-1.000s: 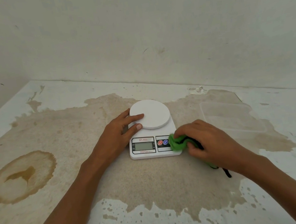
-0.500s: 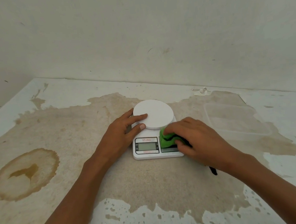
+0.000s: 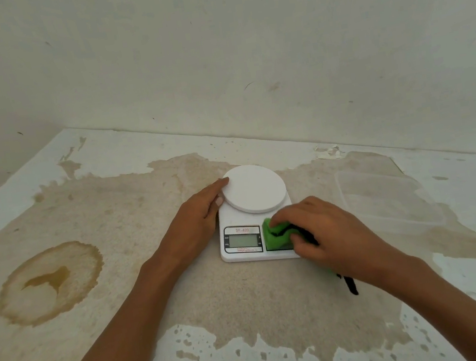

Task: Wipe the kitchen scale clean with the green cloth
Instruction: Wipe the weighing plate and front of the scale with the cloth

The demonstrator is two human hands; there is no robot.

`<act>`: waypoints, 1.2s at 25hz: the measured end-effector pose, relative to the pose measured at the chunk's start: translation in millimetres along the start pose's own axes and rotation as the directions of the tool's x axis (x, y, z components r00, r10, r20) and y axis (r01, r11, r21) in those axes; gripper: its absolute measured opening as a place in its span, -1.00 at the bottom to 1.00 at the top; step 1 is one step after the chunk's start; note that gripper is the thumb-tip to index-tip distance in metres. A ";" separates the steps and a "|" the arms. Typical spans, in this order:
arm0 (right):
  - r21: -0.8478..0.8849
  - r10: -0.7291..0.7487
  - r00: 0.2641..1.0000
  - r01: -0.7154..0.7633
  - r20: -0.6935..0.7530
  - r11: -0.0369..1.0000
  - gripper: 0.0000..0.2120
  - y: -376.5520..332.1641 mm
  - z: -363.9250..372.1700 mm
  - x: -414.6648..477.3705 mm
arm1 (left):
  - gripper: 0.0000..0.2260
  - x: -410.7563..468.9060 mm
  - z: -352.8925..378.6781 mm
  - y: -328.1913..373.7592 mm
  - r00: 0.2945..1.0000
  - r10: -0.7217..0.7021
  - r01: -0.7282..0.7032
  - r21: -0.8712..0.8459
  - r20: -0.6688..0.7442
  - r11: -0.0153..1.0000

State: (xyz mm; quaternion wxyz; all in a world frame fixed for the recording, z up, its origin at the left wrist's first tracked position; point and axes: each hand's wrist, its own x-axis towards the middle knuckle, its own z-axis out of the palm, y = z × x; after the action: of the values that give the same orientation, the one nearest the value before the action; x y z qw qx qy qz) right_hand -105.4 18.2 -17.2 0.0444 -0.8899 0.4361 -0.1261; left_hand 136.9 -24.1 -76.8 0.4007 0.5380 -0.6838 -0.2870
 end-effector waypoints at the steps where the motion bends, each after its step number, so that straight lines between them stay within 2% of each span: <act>1: 0.009 0.054 0.998 -0.053 -0.030 0.999 -0.71 0.4 -1.4 2.7 | -0.63 0.2 0.2 -0.7 1.000 -0.017 0.017 0.017 -0.012 1.000; 3: 0.016 0.096 0.994 -0.095 -0.060 0.995 -0.72 -6.3 0.4 11.0 | -0.63 0.7 0.2 -1.2 0.999 -0.027 0.027 0.024 -0.030 0.999; 6: 0.014 -0.007 0.999 0.007 -0.033 1.000 -0.72 -20.9 8.2 20.0 | -0.63 0.1 -1.0 1.0 0.998 -0.026 0.026 0.005 -0.053 1.000; 10: 0.033 0.134 0.984 -0.131 -0.115 0.991 -0.73 -12.9 5.7 23.7 | -0.62 -1.3 -1.4 3.7 0.999 0.000 0.000 0.001 -0.053 1.000; 12: 0.049 0.085 0.992 -0.081 -0.090 0.996 -0.73 -19.3 9.4 27.1 | -0.62 -0.8 -1.4 3.4 0.998 0.012 -0.012 0.004 -0.063 1.000; 14: 0.089 -0.020 1.000 0.020 0.002 0.996 -0.71 -25.2 10.2 26.4 | -0.62 -0.1 -1.6 3.1 0.997 0.019 -0.020 -0.006 -0.068 1.000; 16: 0.104 -0.055 0.995 0.046 0.087 0.994 -0.70 -17.9 1.5 20.1 | -0.62 -0.2 -1.9 3.6 0.998 0.021 -0.021 -0.004 -0.065 1.000; 20: -0.002 0.058 0.998 -0.058 0.006 0.998 -0.70 -3.7 -8.6 8.5 | -0.62 -0.3 -1.6 3.6 0.997 0.018 -0.018 0.003 -0.071 1.000; 23: -0.049 -0.051 0.996 0.054 0.069 0.997 -0.71 -13.0 -3.4 1.7 | -0.62 -0.4 -1.2 4.1 0.997 0.016 -0.016 0.010 -0.070 1.000; 27: -0.102 -0.058 0.996 0.065 0.068 0.993 -0.70 -15.3 -6.0 -3.9 | -0.62 -0.7 -1.0 3.8 0.997 0.013 -0.013 -0.002 -0.075 1.000; 30: -0.096 -0.131 0.987 0.140 0.094 0.986 -0.72 -27.7 4.8 4.2 | -0.61 0.1 -1.2 2.4 0.997 0.015 -0.015 -0.003 -0.070 1.000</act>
State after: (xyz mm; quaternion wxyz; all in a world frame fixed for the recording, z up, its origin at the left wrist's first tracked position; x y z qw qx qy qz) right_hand -80.4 31.9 -15.8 0.0092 -0.9233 0.3781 -0.0672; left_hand 136.7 -23.5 -74.2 0.4276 0.5420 -0.6728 -0.2660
